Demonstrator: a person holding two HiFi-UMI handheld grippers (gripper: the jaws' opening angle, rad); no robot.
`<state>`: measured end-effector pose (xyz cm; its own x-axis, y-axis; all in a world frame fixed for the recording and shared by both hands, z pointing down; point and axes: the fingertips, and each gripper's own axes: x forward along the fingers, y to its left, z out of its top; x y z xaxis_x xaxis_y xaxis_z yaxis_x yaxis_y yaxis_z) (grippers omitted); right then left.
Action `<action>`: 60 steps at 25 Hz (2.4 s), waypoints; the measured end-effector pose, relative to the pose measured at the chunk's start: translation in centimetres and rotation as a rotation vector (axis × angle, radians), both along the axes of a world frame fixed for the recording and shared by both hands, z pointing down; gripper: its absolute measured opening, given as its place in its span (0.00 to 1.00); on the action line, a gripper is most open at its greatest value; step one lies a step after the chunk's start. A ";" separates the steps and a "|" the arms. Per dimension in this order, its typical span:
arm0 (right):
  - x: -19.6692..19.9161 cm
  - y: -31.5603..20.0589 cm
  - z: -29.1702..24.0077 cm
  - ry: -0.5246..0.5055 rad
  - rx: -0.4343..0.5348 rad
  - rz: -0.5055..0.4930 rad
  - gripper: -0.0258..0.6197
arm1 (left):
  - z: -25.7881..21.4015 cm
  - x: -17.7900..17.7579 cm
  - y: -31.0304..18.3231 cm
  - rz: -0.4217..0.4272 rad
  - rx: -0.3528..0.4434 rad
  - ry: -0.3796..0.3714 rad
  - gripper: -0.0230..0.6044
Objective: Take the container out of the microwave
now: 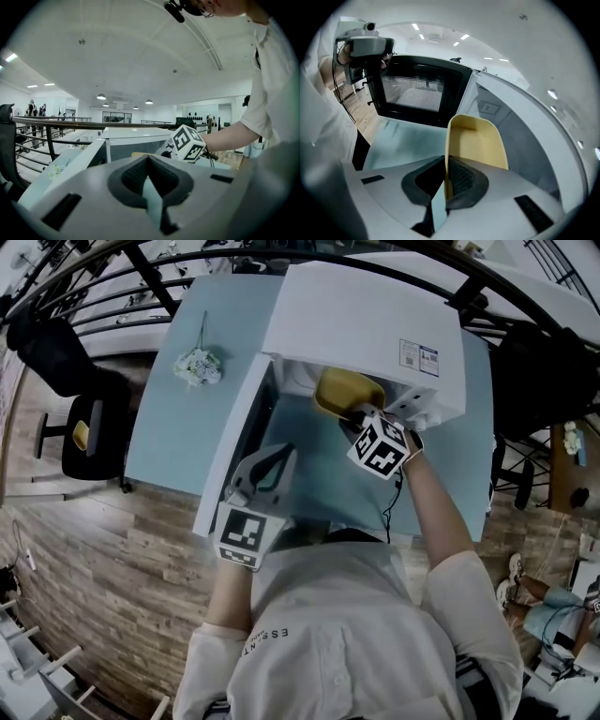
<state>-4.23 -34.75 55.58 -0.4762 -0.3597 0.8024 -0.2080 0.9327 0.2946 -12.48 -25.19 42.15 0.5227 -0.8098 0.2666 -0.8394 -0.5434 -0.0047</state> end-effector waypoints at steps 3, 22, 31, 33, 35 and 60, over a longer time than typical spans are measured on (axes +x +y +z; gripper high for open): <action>0.4 2.2 -0.9 -0.037 0.015 0.032 0.08 | 0.2 -0.2 0.9 0.017 0.002 -0.007 0.03; 2.6 11.7 -13.2 -0.488 0.254 0.256 0.08 | -2.0 0.9 3.6 0.108 0.054 -0.034 0.03; 5.3 12.5 -17.9 -0.770 0.361 0.433 0.08 | -3.3 0.7 3.6 0.089 0.081 -0.042 0.03; 6.0 12.7 -18.1 -0.802 0.366 0.469 0.08 | -3.9 0.6 3.5 0.080 0.097 -0.037 0.03; 6.6 12.7 -18.5 -0.829 0.385 0.491 0.08 | -4.3 0.6 3.4 0.073 0.107 -0.036 0.03; 9.8 11.1 -20.9 -0.911 0.453 0.525 0.07 | -6.4 3.1 1.7 0.048 0.155 0.005 0.03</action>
<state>5.56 -23.62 34.70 -0.5201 -0.8539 -0.0177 -0.8488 0.5145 0.1218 -9.38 -23.46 35.73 0.5628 -0.8151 0.1375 -0.8127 -0.5760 -0.0879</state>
